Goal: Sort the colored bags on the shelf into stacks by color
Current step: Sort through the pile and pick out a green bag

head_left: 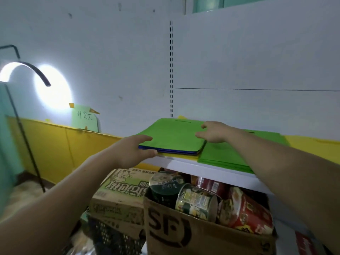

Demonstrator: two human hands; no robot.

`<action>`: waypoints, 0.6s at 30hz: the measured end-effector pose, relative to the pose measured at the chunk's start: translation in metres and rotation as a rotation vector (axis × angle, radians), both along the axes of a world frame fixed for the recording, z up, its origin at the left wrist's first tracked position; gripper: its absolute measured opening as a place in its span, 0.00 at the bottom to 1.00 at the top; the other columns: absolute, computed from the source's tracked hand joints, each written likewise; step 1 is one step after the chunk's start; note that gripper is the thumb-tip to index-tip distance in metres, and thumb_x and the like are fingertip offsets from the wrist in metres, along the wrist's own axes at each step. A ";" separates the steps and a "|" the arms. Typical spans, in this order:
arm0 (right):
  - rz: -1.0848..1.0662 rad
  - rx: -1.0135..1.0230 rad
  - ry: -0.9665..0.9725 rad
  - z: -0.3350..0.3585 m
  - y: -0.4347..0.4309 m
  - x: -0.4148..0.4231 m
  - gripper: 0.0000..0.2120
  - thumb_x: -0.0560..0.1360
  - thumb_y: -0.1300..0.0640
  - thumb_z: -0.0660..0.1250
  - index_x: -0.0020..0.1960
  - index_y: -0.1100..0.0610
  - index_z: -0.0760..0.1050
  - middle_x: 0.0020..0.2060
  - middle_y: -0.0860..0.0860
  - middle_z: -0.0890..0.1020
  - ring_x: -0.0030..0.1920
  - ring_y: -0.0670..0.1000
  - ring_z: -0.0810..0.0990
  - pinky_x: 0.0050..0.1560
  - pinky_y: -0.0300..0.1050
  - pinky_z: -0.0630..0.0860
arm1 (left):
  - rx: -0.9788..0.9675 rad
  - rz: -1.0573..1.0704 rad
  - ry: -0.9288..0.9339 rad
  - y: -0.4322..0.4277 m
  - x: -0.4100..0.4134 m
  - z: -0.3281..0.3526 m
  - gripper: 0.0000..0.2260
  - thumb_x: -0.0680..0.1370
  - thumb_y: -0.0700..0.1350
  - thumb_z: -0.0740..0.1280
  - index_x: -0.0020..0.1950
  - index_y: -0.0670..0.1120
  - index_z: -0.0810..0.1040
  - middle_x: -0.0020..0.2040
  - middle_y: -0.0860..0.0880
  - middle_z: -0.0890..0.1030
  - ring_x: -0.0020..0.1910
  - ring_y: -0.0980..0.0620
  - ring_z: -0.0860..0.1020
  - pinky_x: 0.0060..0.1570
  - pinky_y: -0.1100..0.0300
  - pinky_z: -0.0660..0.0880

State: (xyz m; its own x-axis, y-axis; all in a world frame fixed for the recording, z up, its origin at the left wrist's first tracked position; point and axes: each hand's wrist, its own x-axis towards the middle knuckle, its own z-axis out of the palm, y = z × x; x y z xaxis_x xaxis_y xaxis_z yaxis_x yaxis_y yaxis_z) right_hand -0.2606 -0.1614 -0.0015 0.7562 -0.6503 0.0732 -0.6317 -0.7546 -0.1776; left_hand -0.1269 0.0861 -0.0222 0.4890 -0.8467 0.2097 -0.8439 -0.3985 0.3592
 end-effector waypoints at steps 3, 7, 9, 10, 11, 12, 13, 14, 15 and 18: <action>-0.006 -0.012 0.026 0.002 -0.002 0.025 0.32 0.79 0.40 0.57 0.76 0.59 0.59 0.75 0.56 0.62 0.73 0.56 0.62 0.69 0.45 0.61 | -0.013 0.018 0.008 -0.002 0.026 -0.001 0.29 0.75 0.61 0.63 0.74 0.53 0.62 0.74 0.51 0.64 0.72 0.50 0.63 0.67 0.55 0.61; -0.044 -0.030 0.067 0.003 -0.023 0.052 0.34 0.79 0.39 0.56 0.76 0.62 0.58 0.75 0.57 0.61 0.73 0.57 0.62 0.69 0.46 0.62 | -0.040 0.032 0.045 -0.023 0.056 0.000 0.28 0.75 0.60 0.63 0.73 0.53 0.64 0.74 0.50 0.65 0.71 0.49 0.65 0.67 0.54 0.63; -0.076 -0.033 0.100 0.003 -0.037 0.063 0.35 0.79 0.39 0.55 0.75 0.63 0.57 0.75 0.58 0.61 0.73 0.58 0.62 0.68 0.46 0.62 | -0.038 0.038 0.050 -0.037 0.071 0.001 0.27 0.76 0.59 0.63 0.73 0.53 0.64 0.73 0.49 0.66 0.70 0.48 0.66 0.66 0.54 0.63; -0.090 -0.034 0.123 0.002 -0.044 0.068 0.35 0.80 0.39 0.54 0.75 0.64 0.57 0.75 0.59 0.60 0.73 0.58 0.62 0.69 0.46 0.62 | -0.036 0.043 0.052 -0.045 0.077 0.002 0.27 0.76 0.59 0.63 0.73 0.53 0.65 0.73 0.49 0.66 0.70 0.48 0.66 0.66 0.54 0.63; -0.106 -0.034 0.137 0.002 -0.049 0.071 0.35 0.80 0.39 0.53 0.75 0.65 0.57 0.75 0.59 0.59 0.73 0.58 0.62 0.69 0.46 0.62 | -0.032 0.049 0.052 -0.052 0.084 0.002 0.26 0.76 0.59 0.62 0.73 0.53 0.65 0.73 0.49 0.66 0.70 0.48 0.66 0.66 0.55 0.63; -0.121 -0.035 0.153 0.001 -0.056 0.075 0.34 0.80 0.39 0.52 0.75 0.65 0.57 0.75 0.60 0.59 0.73 0.58 0.61 0.69 0.46 0.61 | -0.024 0.055 0.051 -0.059 0.091 0.002 0.26 0.77 0.59 0.62 0.72 0.53 0.65 0.73 0.48 0.66 0.71 0.48 0.65 0.66 0.55 0.62; -0.136 -0.035 0.169 0.000 -0.061 0.078 0.34 0.81 0.39 0.51 0.75 0.65 0.58 0.75 0.60 0.60 0.73 0.58 0.61 0.69 0.46 0.61 | -0.010 0.059 0.053 -0.065 0.097 0.002 0.25 0.77 0.59 0.62 0.72 0.53 0.65 0.73 0.48 0.66 0.71 0.47 0.65 0.66 0.55 0.62; -0.149 -0.035 0.188 -0.001 -0.065 0.080 0.34 0.81 0.39 0.50 0.74 0.65 0.59 0.74 0.60 0.61 0.73 0.59 0.62 0.69 0.47 0.61 | 0.009 0.060 0.057 -0.071 0.102 0.002 0.25 0.77 0.59 0.62 0.72 0.53 0.65 0.73 0.48 0.65 0.71 0.47 0.65 0.66 0.55 0.62; -0.162 -0.036 0.208 -0.003 -0.068 0.082 0.35 0.80 0.38 0.49 0.74 0.65 0.60 0.74 0.61 0.61 0.73 0.59 0.62 0.69 0.47 0.61 | 0.030 0.058 0.063 -0.077 0.107 0.002 0.24 0.78 0.58 0.61 0.73 0.53 0.65 0.73 0.47 0.65 0.71 0.47 0.65 0.66 0.55 0.62; -0.187 -0.038 0.254 -0.010 -0.076 0.087 0.37 0.78 0.34 0.47 0.74 0.62 0.62 0.73 0.60 0.63 0.72 0.59 0.63 0.71 0.49 0.61 | 0.094 0.034 0.069 -0.092 0.119 0.001 0.24 0.79 0.57 0.60 0.74 0.52 0.63 0.74 0.47 0.64 0.71 0.47 0.64 0.66 0.56 0.61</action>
